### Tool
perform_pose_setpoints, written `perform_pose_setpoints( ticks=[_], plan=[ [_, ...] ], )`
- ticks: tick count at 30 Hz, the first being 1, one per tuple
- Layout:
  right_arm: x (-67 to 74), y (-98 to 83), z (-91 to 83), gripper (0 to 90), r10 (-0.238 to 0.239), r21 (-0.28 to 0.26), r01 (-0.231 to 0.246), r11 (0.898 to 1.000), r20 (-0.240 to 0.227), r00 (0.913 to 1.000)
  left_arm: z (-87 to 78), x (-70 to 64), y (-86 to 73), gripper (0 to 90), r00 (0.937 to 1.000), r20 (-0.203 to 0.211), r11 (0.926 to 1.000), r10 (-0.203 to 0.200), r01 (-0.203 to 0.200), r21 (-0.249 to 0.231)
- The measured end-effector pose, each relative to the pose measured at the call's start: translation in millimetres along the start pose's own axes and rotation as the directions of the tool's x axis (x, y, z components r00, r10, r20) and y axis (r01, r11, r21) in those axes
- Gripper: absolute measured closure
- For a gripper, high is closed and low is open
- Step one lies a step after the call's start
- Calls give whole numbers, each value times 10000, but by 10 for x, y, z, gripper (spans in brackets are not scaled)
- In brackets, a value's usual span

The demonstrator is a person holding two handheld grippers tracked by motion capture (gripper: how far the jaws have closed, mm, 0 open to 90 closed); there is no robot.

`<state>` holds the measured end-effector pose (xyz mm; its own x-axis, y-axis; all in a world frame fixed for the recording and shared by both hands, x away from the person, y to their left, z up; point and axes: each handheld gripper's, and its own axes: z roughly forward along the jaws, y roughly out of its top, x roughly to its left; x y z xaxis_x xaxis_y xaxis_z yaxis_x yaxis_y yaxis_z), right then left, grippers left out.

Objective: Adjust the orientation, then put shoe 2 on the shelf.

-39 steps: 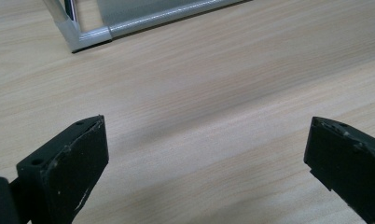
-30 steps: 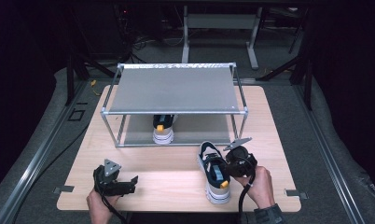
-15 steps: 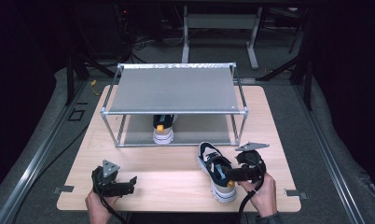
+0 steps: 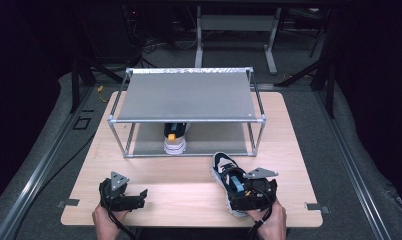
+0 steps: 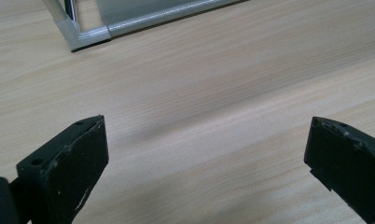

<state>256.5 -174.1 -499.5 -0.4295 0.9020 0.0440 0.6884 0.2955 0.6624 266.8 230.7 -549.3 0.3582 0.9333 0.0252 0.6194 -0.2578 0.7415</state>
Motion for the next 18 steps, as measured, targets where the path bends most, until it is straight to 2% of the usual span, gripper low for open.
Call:
perform_pose_setpoints(
  ticks=[3,6,7,12,18],
  plan=[
    [36,-47,81,9,-11,144,13,9999,-115,9999,4,3,-17,0,10000,5,10000,26,-26,65],
    [48,-77,153,30,-30,203,31,9998,-35,10000,-1,17,-26,0,10000,20,10000,-72,72,29],
    [54,-84,164,43,-4,209,1,9998,150,9999,-1,18,-28,0,10000,-21,10000,-78,78,-19],
    [46,-111,235,65,118,285,-122,9995,150,9998,-3,22,-24,0,10000,-6,10000,-50,50,-16],
    [39,-111,329,45,57,377,-59,9993,36,10000,-4,20,-30,0,10000,7,10000,-87,87,-31]
  ],
)
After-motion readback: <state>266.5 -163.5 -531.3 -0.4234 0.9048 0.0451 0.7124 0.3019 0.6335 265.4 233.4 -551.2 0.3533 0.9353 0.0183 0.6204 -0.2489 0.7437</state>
